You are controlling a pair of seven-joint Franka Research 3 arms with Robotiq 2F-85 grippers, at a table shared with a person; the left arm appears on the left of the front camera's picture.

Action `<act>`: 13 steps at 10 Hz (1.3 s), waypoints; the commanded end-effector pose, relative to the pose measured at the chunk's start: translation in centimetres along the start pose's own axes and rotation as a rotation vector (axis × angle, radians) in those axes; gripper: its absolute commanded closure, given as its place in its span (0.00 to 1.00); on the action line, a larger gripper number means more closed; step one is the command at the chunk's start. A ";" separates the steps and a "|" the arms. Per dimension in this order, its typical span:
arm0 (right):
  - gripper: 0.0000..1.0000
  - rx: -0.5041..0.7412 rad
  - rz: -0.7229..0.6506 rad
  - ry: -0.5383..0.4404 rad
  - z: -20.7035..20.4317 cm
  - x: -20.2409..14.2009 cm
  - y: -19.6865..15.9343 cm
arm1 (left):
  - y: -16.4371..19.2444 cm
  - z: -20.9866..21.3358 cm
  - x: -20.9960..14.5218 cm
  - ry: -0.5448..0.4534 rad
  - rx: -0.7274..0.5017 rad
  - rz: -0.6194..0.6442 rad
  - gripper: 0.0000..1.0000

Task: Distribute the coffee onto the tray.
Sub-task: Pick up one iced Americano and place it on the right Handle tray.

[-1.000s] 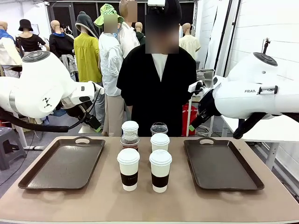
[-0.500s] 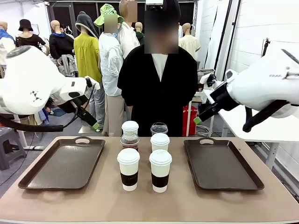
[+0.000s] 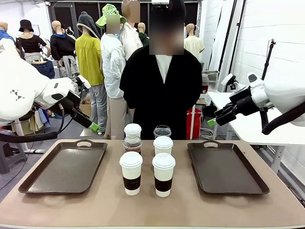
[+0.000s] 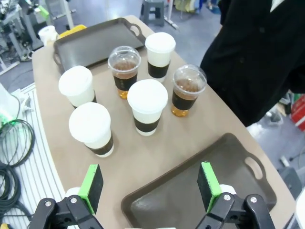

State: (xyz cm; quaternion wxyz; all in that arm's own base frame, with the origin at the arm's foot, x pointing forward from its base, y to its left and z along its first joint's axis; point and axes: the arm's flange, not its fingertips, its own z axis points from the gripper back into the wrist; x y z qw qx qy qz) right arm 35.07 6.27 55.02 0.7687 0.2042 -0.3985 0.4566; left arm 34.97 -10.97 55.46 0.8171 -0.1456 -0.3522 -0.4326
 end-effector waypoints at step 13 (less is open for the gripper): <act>0.00 0.101 0.019 -0.101 0.0 -2.2 -1.2 | 0.9 -0.9 -0.7 -0.087 -0.025 0.056 0.00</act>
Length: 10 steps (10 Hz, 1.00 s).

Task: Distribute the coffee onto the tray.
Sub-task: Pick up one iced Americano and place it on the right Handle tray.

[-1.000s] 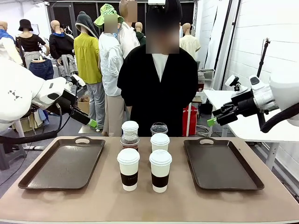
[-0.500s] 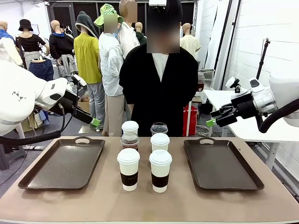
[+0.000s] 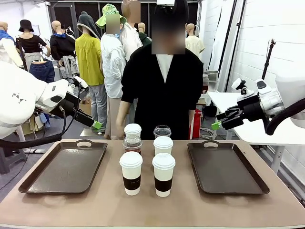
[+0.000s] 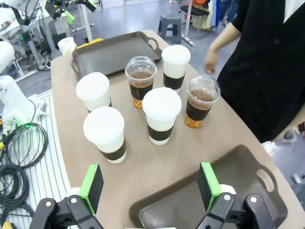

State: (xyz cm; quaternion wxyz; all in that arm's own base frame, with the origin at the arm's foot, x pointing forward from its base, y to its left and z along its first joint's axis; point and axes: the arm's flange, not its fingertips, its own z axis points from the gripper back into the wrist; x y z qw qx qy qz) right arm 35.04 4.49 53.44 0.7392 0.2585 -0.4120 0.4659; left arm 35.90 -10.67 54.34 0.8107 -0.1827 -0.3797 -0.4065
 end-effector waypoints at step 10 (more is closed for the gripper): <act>0.00 0.011 0.015 -0.011 -0.3 0.0 -0.4 | 0.0 0.2 0.0 0.002 -0.005 0.001 0.00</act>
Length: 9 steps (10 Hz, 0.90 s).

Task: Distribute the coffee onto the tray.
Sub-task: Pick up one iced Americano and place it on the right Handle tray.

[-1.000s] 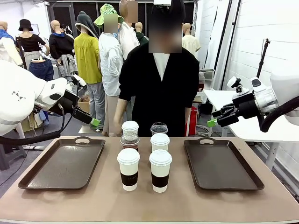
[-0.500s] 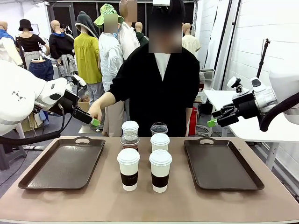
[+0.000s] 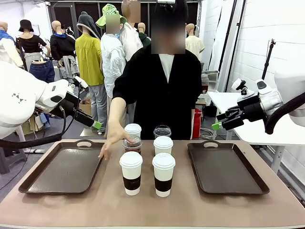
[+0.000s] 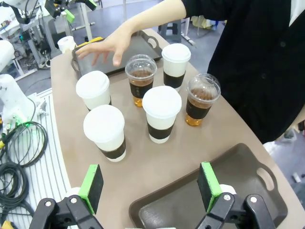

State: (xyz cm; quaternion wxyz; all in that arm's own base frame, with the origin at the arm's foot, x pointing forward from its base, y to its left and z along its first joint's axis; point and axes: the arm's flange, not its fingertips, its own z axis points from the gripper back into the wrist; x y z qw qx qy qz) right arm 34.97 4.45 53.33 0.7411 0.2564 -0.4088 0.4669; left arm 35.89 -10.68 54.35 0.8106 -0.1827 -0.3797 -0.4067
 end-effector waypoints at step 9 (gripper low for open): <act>0.00 0.011 0.015 -0.019 -0.3 0.2 -0.5 | 0.0 0.2 0.0 0.002 -0.005 0.002 0.00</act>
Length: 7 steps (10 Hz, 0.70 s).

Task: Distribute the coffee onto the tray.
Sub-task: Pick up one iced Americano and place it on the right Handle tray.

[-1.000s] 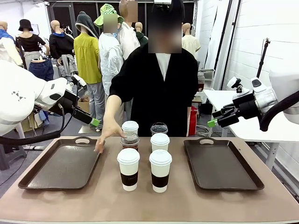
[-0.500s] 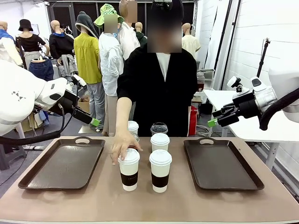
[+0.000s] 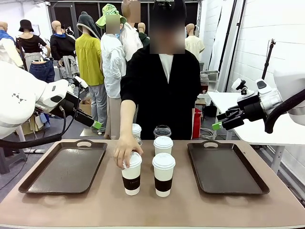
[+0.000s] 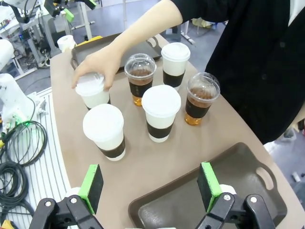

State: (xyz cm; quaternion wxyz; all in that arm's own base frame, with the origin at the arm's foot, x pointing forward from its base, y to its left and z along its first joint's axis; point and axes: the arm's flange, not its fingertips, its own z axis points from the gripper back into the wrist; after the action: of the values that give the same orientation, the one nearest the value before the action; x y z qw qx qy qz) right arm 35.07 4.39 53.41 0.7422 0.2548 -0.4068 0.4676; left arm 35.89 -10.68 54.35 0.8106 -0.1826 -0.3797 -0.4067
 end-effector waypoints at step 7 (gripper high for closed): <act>0.00 0.008 -0.017 0.055 0.0 2.0 -1.9 | 0.0 0.2 0.0 0.002 -0.005 0.002 0.00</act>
State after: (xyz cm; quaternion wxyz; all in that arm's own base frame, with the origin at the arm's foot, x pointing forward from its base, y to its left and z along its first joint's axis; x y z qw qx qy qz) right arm 36.06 4.28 54.12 0.7483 0.2473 -0.4000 0.4679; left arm 35.89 -10.69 54.35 0.8106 -0.1826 -0.3797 -0.4068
